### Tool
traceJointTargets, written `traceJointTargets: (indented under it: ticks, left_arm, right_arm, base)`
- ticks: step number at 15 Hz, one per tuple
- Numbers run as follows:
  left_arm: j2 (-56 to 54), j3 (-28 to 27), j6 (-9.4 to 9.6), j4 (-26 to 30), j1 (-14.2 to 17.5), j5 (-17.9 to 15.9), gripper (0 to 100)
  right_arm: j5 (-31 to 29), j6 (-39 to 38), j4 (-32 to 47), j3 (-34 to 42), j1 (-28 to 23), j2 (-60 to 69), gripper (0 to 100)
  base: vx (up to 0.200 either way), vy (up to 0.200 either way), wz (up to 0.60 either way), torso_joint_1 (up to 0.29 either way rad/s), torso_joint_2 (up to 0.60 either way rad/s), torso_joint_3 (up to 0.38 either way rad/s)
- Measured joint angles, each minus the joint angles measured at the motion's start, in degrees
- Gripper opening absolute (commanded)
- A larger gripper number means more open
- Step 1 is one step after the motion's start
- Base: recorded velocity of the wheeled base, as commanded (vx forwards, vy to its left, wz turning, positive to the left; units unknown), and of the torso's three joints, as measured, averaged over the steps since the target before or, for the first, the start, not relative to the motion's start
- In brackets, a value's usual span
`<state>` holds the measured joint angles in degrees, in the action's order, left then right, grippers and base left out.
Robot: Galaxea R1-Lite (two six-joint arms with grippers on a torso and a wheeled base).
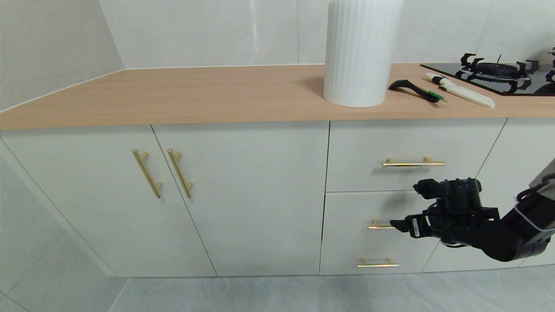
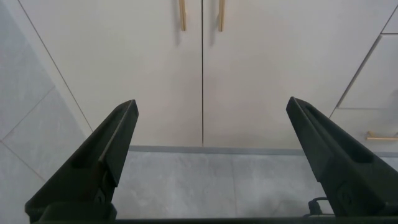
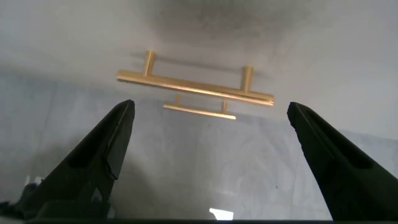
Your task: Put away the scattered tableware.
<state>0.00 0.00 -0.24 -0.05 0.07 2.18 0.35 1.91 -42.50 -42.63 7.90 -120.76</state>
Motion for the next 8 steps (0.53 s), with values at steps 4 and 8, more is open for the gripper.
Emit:
traceJointTargets:
  ticks: [4, 8]
  left_arm:
    - [0.0, 0.0, 0.0, 0.0, 0.0, 0.0, 100]
    - [0.0, 0.0, 0.0, 0.0, 0.0, 0.0, 100]
  right_arm:
    - [-2.9, 0.0, -4.7, -1.2, 0.3, -5.3, 100]
    - [-5.3, -0.1, -6.2, -2.8, 0.8, -7.6, 100]
  base:
    - [0.0, 0.0, 0.0, 0.0, 0.0, 0.0]
    - [0.0, 0.0, 0.0, 0.0, 0.0, 0.0]
